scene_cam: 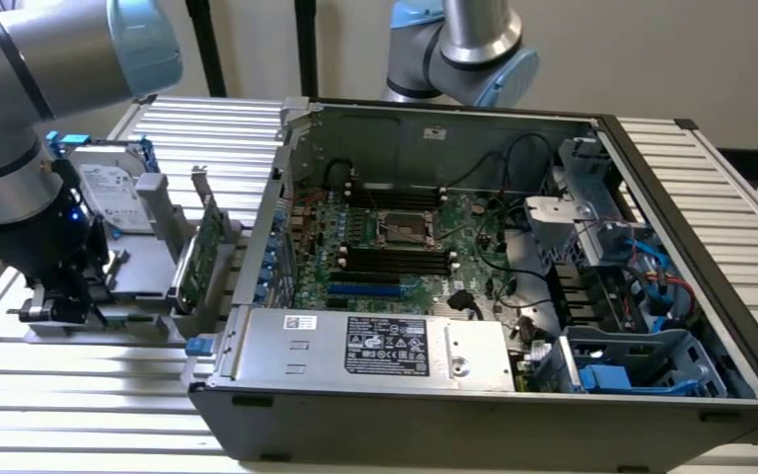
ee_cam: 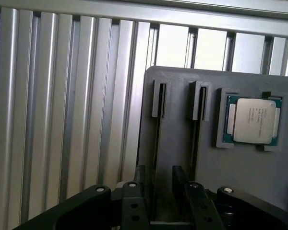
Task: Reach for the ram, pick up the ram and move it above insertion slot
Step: 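Pick up the ram and move it above insertion slot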
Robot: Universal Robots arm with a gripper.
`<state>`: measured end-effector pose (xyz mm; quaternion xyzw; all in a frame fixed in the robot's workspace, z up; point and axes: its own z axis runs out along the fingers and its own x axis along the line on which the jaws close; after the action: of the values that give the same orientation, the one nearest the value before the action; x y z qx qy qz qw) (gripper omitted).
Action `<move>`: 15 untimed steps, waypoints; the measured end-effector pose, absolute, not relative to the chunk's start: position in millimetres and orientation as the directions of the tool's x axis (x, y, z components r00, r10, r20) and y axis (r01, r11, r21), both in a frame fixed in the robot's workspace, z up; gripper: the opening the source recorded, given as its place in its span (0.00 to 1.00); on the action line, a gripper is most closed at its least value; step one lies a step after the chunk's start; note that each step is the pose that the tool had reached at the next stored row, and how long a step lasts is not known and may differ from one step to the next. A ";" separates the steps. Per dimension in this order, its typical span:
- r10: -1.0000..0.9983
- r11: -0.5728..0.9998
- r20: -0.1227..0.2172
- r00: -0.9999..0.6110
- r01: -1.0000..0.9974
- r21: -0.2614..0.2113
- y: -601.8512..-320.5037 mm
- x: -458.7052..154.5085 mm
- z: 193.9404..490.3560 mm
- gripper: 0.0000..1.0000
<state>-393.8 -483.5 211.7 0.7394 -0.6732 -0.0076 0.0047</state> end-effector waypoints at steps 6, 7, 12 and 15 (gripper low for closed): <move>-0.996 -0.093 -0.005 0.093 -0.995 0.017 -483.5 -393.8 200.8 0.36; -0.996 -0.093 -0.005 0.093 -0.995 0.017 -483.5 -393.8 199.4 0.36; -0.996 -0.093 -0.005 0.093 -0.995 0.018 -483.5 -393.8 198.8 0.28; -0.996 -0.093 -0.005 0.093 -0.995 0.018 -483.5 -393.8 198.7 0.16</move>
<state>-393.8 -483.5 198.7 0.7393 -0.6733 -0.0079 0.0050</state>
